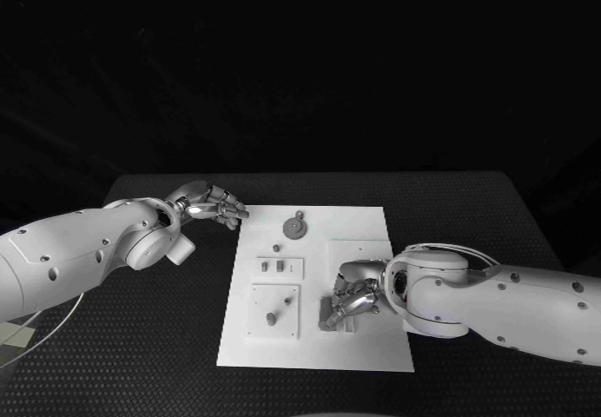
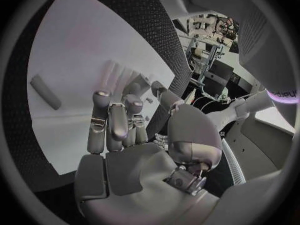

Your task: Assemble the parts on the task board

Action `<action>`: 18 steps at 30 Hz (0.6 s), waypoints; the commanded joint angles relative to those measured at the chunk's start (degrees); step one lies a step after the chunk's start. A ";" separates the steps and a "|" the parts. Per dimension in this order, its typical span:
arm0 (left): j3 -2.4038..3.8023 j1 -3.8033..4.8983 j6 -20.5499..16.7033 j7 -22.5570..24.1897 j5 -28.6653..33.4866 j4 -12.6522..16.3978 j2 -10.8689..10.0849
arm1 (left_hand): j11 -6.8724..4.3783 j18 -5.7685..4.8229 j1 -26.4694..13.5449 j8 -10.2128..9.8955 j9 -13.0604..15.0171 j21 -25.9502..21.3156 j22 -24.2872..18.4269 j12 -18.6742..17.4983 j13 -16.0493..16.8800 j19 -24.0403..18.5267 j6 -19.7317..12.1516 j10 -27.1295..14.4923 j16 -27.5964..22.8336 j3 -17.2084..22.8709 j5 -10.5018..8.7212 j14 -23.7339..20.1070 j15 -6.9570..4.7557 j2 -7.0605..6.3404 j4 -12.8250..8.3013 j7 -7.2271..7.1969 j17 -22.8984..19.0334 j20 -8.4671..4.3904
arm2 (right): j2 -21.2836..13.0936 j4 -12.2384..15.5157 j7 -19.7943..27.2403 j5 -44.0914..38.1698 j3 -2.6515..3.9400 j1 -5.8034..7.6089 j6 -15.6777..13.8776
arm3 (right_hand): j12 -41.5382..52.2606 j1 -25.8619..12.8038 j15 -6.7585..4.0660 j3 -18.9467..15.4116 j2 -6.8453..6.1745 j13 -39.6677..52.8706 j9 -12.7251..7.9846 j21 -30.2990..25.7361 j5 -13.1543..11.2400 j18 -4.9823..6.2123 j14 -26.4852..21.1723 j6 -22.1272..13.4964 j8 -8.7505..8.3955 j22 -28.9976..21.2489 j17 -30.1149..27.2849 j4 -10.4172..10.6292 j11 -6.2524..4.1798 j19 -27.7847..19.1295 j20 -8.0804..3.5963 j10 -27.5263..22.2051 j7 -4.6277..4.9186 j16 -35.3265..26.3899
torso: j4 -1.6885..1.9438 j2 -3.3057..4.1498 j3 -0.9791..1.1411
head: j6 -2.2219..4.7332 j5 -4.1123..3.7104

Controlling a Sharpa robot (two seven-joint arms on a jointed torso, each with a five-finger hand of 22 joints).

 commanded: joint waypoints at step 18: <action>0.03 0.07 0.90 0.31 0.15 0.13 -0.05 | 0.14 1.07 -0.41 0.41 -0.10 0.08 -0.08 0.05 -0.10 -0.29 -0.16 0.09 -0.36 -0.14 -0.21 0.22 0.21 0.02 0.41 -0.15 0.13 0.05 | 0.87 -0.15 -3.99 -11.63 -0.04 -0.62 4.11 | 0.48 -0.37 -0.75 -1.24 -0.52 -0.22 0.44 0.13 0.10 0.76 2.05 2.48 1.27 0.86 1.83 3.89 -0.94 1.14 -0.16 2.04 -0.63 1.09 | 0.00 0.00 0.00 | -0.13 -0.01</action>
